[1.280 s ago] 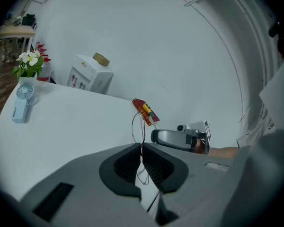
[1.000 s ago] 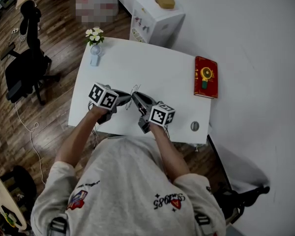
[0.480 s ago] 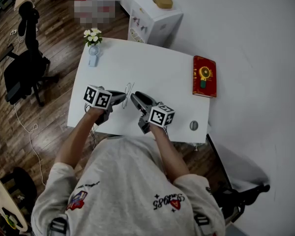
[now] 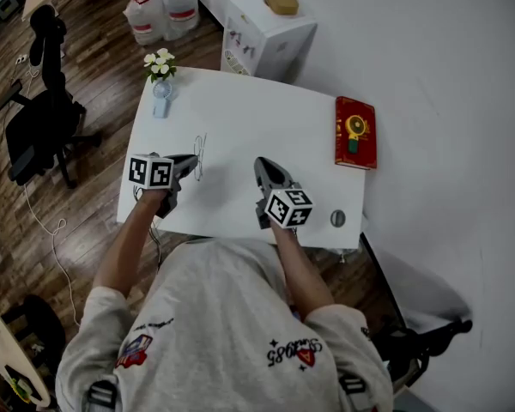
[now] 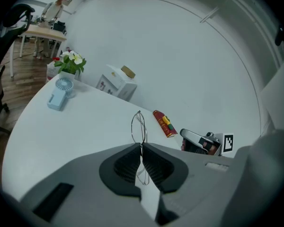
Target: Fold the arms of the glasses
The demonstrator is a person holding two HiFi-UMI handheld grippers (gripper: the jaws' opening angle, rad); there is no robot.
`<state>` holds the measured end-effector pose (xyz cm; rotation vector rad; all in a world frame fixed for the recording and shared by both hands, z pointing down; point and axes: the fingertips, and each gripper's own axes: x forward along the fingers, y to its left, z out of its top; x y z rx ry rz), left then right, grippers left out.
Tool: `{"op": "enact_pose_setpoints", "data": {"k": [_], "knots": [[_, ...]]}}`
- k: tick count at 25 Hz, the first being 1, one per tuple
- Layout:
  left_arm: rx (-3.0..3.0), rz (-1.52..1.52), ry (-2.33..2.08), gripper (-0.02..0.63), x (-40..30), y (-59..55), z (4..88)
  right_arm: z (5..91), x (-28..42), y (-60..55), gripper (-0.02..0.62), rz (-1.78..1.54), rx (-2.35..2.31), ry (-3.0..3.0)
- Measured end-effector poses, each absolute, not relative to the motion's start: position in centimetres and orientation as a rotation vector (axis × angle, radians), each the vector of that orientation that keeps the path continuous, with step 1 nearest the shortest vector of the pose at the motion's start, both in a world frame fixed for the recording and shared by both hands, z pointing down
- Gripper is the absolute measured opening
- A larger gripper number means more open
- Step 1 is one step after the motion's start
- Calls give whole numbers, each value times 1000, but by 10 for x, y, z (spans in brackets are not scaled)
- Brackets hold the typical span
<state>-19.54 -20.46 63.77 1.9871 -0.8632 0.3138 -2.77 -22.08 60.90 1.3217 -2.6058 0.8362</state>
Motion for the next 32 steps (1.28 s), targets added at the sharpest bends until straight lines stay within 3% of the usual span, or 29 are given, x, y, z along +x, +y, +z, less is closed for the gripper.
{"op": "enact_pose_setpoints", "data": {"k": [11,32], "knots": [[1995,233,-950,15,-225,-220,613,539,-13,-243,2,320,1435,-2607],[2015,215,-942,15,-216,-216,604,541,-31,-232,2,314,1375,-2612]]}}
